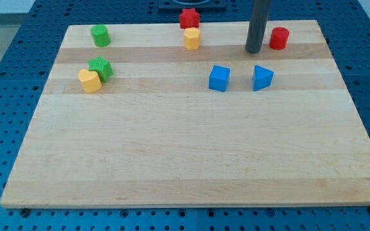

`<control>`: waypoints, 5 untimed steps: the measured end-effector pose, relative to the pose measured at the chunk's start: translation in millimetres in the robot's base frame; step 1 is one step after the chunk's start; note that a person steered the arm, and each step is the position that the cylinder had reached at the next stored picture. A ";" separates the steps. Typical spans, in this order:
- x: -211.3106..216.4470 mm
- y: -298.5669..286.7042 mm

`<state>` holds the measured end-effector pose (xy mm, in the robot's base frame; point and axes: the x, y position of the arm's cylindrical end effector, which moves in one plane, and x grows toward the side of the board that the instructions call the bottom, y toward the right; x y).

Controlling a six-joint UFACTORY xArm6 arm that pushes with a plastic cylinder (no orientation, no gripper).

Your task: Point your arm to the blue cube

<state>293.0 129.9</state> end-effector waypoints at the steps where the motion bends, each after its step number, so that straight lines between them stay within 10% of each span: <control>1: 27.9 -10.0; 5: 42.8 -39.8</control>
<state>335.8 90.1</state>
